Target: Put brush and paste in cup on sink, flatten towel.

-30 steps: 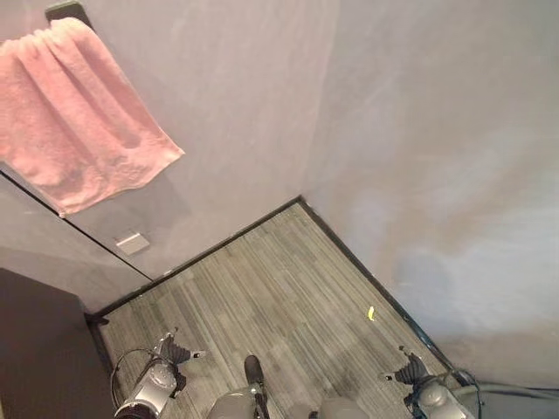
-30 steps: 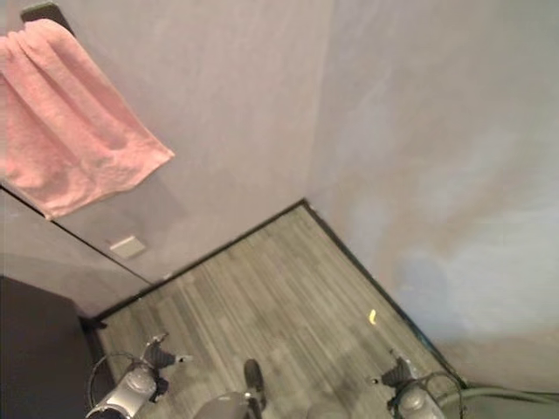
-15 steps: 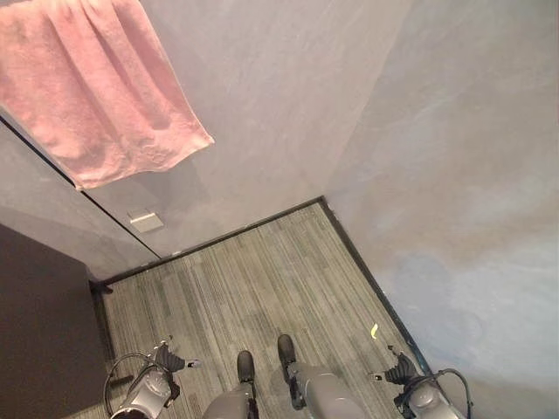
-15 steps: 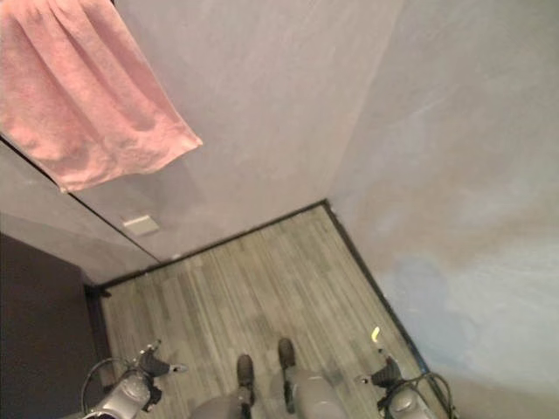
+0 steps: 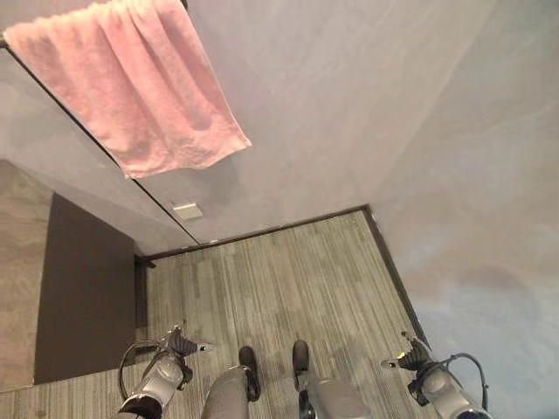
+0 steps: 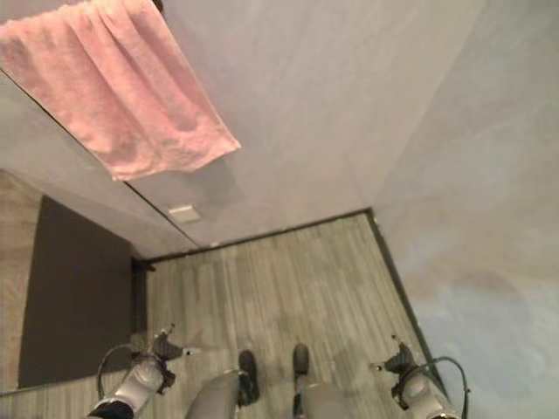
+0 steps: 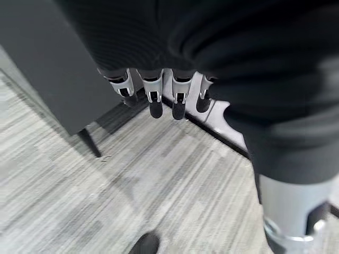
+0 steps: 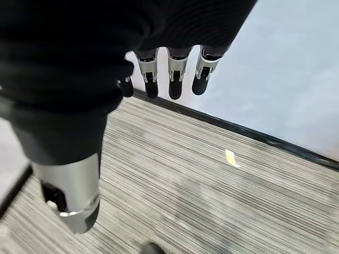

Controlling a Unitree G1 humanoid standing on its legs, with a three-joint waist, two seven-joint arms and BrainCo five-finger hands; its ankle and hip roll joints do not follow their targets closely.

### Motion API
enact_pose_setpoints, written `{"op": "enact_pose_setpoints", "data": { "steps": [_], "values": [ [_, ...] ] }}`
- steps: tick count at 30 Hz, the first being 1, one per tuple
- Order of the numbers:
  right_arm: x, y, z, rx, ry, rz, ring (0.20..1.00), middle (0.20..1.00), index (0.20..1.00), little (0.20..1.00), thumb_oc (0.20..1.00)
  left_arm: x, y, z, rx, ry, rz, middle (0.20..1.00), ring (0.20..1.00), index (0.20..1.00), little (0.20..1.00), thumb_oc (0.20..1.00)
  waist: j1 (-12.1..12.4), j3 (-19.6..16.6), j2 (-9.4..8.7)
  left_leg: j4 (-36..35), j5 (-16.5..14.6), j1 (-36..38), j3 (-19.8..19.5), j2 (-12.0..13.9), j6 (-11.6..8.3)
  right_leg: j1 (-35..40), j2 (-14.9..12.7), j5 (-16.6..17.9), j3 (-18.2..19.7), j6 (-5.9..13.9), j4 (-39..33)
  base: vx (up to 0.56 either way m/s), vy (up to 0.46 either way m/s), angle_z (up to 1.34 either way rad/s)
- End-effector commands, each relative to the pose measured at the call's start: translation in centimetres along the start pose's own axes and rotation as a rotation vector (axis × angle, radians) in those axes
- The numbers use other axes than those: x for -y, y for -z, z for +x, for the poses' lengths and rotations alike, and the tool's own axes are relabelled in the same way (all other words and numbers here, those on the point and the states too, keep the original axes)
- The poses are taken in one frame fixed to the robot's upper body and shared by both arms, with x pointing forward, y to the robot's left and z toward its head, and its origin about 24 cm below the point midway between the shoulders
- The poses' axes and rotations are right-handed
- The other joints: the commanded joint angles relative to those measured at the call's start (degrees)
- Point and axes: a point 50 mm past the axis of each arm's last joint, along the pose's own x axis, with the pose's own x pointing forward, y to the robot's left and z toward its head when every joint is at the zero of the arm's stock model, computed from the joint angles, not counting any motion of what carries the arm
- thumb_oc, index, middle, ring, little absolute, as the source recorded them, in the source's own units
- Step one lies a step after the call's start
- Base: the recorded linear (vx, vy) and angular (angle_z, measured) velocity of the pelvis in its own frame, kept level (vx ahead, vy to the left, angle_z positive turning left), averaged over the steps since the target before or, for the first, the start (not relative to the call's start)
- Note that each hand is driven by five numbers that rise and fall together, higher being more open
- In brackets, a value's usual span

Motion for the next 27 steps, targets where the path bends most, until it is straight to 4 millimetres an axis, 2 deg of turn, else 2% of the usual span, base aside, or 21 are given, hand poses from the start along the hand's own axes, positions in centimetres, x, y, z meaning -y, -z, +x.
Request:
{"op": "enact_pose_setpoints", "data": {
  "steps": [1, 2, 3, 5, 6, 9, 10, 11, 12, 14, 15, 17, 19, 20, 21, 22, 23, 25, 26, 27],
  "values": [
    [-0.1, 2.2, -0.7, -0.052, 0.016, -0.031, 1.000, 1.000, 1.000, 1.000, 1.000, -1.5, 1.1, -0.1, -0.025, -0.081, -0.047, 1.000, 1.000, 1.000, 1.000, 1.000, 0.3, -3.2, -0.20, -4.3, 5.7, -0.9, -2.3, 2.3, 0.66, -0.1, -2.4, -6.2, 5.1, 9.63, 7.5, 0.38, 0.458, -0.23],
    [0.1, 2.3, -0.6, -0.064, 0.021, -0.030, 1.000, 1.000, 1.000, 1.000, 1.000, -1.6, 1.1, -0.1, -0.023, -0.089, -0.060, 1.000, 1.000, 1.000, 1.000, 1.000, 0.4, -3.5, 0.58, -6.7, 7.6, -0.7, -1.9, 3.4, -0.26, 0.9, -2.9, -6.8, 5.4, 10.15, 7.4, 0.37, 0.480, -0.21],
    [0.1, 2.5, -0.6, -0.072, 0.020, -0.026, 1.000, 1.000, 1.000, 1.000, 1.000, -1.6, 1.1, -0.1, -0.021, -0.088, -0.061, 1.000, 1.000, 1.000, 1.000, 1.000, 0.6, -3.6, 0.83, -7.6, 8.1, -0.1, -1.4, 3.5, -0.50, 1.2, -3.4, -7.1, 5.3, 10.38, 7.6, 0.27, 0.446, -0.17],
    [0.1, 2.1, -0.4, -0.068, 0.015, -0.025, 1.000, 1.000, 1.000, 1.000, 1.000, -1.7, 1.6, -0.3, -0.035, -0.092, -0.073, 1.000, 1.000, 1.000, 1.000, 1.000, 1.3, -4.3, 0.96, -5.2, 4.6, 1.3, -3.2, 1.3, 0.66, 2.2, -5.8, -7.5, 7.0, 11.63, 9.1, 0.24, 0.450, -0.32],
    [0.1, 1.9, -0.3, -0.066, 0.020, -0.008, 1.000, 1.000, 1.000, 1.000, 1.000, -1.5, 1.6, -0.3, -0.033, -0.086, -0.067, 1.000, 1.000, 1.000, 1.000, 1.000, 1.2, -4.6, 0.83, -3.8, 3.4, 1.1, -3.0, 0.3, 1.11, 2.7, -7.3, -6.9, 7.3, 12.57, 9.4, 0.19, 0.386, -0.61],
    [0.1, 0.6, -0.1, -0.040, 0.032, 0.057, 1.000, 1.000, 1.000, 1.000, 1.000, -2.0, 1.2, -0.3, -0.005, -0.092, -0.060, 1.000, 1.000, 1.000, 1.000, 1.000, 1.7, -5.3, 0.37, -1.5, 0.0, 1.3, -1.9, -2.0, 3.11, 1.6, -9.5, -5.7, 9.0, 13.57, 12.0, 0.17, 0.390, -0.37],
    [0.0, -0.4, 0.1, -0.012, 0.028, 0.076, 1.000, 1.000, 1.000, 1.000, 1.000, -2.5, 0.9, -0.3, 0.015, -0.105, -0.055, 1.000, 1.000, 1.000, 1.000, 1.000, 2.3, -5.3, 0.09, -1.4, -1.7, 2.6, -0.9, -3.5, 4.24, 0.5, -11.3, -2.8, 8.4, 14.03, 14.2, 0.10, 0.306, -0.13],
    [0.0, -0.5, 0.2, -0.012, 0.029, 0.076, 1.000, 1.000, 1.000, 1.000, 1.000, -2.6, 0.9, -0.3, 0.015, -0.106, -0.055, 1.000, 1.000, 1.000, 1.000, 1.000, 2.3, -5.4, 0.12, -1.5, -1.4, 2.4, -0.9, -3.5, 4.24, 0.3, -11.2, -2.5, 8.5, 14.02, 14.1, 0.09, 0.284, -0.32],
    [0.1, -1.2, 0.3, 0.011, 0.031, 0.072, 1.000, 1.000, 1.000, 1.000, 1.000, -3.0, 1.0, -0.3, 0.020, -0.114, -0.046, 1.000, 1.000, 1.000, 1.000, 1.000, 2.7, -5.4, 0.00, -2.0, -1.9, 3.4, -0.3, -3.9, 4.61, -0.3, -11.8, -0.5, 7.6, 13.90, 14.6, 0.06, 0.165, -0.31],
    [0.6, -2.8, 0.5, 0.066, 0.050, 0.091, 1.000, 1.000, 1.000, 1.000, 1.000, -3.8, 0.9, -0.4, 0.039, -0.143, -0.046, 1.000, 1.000, 1.000, 1.000, 1.000, 3.7, -5.1, -0.07, -3.1, -2.8, 5.1, 0.8, -4.5, 5.14, -1.1, -12.4, 1.2, 4.0, 13.74, 16.1, 0.09, 0.241, -0.19],
    [0.9, -3.2, 0.5, 0.083, 0.059, 0.107, 1.000, 1.000, 1.000, 1.000, 1.000, -4.1, 1.1, -0.5, 0.040, -0.152, -0.047, 1.000, 1.000, 1.000, 1.000, 1.000, 3.6, -5.2, 0.16, -4.0, -2.5, 5.6, 0.8, -4.8, 5.24, -1.6, -11.8, 1.5, 3.5, 13.70, 16.9, 0.10, 0.241, -0.26],
    [1.6, -3.4, 0.4, 0.103, 0.080, 0.148, 1.000, 1.000, 1.000, 1.000, 1.000, -4.8, 1.0, -0.6, 0.058, -0.164, -0.021, 1.000, 1.000, 1.000, 1.000, 1.000, 2.6, -5.4, 0.47, -5.8, -2.3, 7.1, -0.6, -6.3, 5.75, -2.3, -7.7, -0.1, 7.9, 13.61, 18.6, 0.14, 0.232, -0.10],
    [2.1, -3.5, 0.4, 0.116, 0.098, 0.186, 1.000, 1.000, 1.000, 1.000, 1.000, -5.0, 1.0, -0.6, 0.067, -0.165, -0.006, 1.000, 1.000, 1.000, 1.000, 1.000, 2.3, -5.5, 0.89, -7.1, -2.1, 8.4, -1.5, -6.7, 5.99, -3.2, -5.6, -1.3, 9.0, 13.09, 18.8, 0.15, 0.160, 0.38],
    [2.6, -3.6, 0.3, 0.126, 0.116, 0.219, 1.000, 1.000, 1.000, 1.000, 1.000, -5.1, 1.0, -0.6, 0.074, -0.161, 0.003, 1.000, 1.000, 1.000, 1.000, 1.000, 1.7, -5.7, 1.21, -8.3, -2.0, 9.3, -2.3, -7.0, 6.07, -4.0, -3.3, -2.7, 11.0, 12.38, 17.8, 0.15, 0.108, 0.42],
    [2.8, -3.5, 0.2, 0.129, 0.124, 0.240, 1.000, 1.000, 1.000, 1.000, 1.000, -5.2, 0.9, -0.6, 0.077, -0.159, 0.011, 1.000, 1.000, 1.000, 1.000, 1.000, 1.5, -5.6, 1.24, -8.8, -1.9, 9.8, -2.7, -7.3, 6.11, -4.7, -2.3, -3.1, 11.4, 12.22, 17.1, 0.15, 0.091, 0.69],
    [3.3, -3.7, 0.1, 0.146, 0.140, 0.273, 1.000, 1.000, 1.000, 1.000, 1.000, -5.3, 0.9, -0.6, 0.079, -0.160, 0.012, 1.000, 1.000, 1.000, 1.000, 1.000, 1.3, -5.4, 1.18, -9.3, -1.9, 10.5, -3.2, -7.5, 6.12, -5.6, -1.7, -2.8, 11.5, 12.11, 15.9, 0.18, 0.025, 0.66],
    [5.1, -4.9, -0.1, 0.208, 0.189, 0.343, 1.000, 1.000, 1.000, 1.000, 1.000, -5.5, 1.0, -0.6, 0.076, -0.168, -0.007, 1.000, 1.000, 1.000, 1.000, 1.000, 0.8, -4.1, 0.59, -9.8, -2.5, 12.4, -3.7, -8.0, 6.14, -9.3, -2.1, 0.8, 7.8, 12.80, 11.9, 0.17, -0.013, 0.62],
    [5.6, -5.1, -0.3, 0.231, 0.199, 0.351, 1.000, 1.000, 1.000, 1.000, 1.000, -5.7, 1.0, -0.7, 0.080, -0.169, -0.012, 1.000, 1.000, 1.000, 1.000, 1.000, 0.5, -3.9, 0.29, -9.5, -2.8, 12.7, -4.2, -8.1, 6.15, -9.5, -2.0, 1.0, 7.6, 13.03, 12.4, 0.10, -0.045, 0.07],
    [7.1, -5.6, -0.7, 0.288, 0.236, 0.384, 1.000, 1.000, 1.000, 1.000, 1.000, -6.1, 0.2, -0.8, 0.125, -0.179, -0.015, 1.000, 1.000, 1.000, 1.000, 1.000, 0.1, -3.8, -0.25, -8.9, -3.2, 13.0, -4.7, -8.2, 5.86, -8.6, -2.5, 0.9, 8.2, 13.43, 12.1, 0.05, -0.049, 0.23],
    [7.1, -5.6, -0.8, 0.288, 0.236, 0.384, 1.000, 1.000, 1.000, 1.000, 1.000, -6.1, 0.2, -0.8, 0.125, -0.178, -0.015, 1.000, 1.000, 1.000, 1.000, 1.000, 0.1, -3.7, -0.24, -8.8, -3.2, 13.1, -4.8, -8.2, 5.87, -8.4, -2.5, 1.0, 8.1, 13.44, 11.9, 0.09, -0.097, 0.54]
  ]
}}
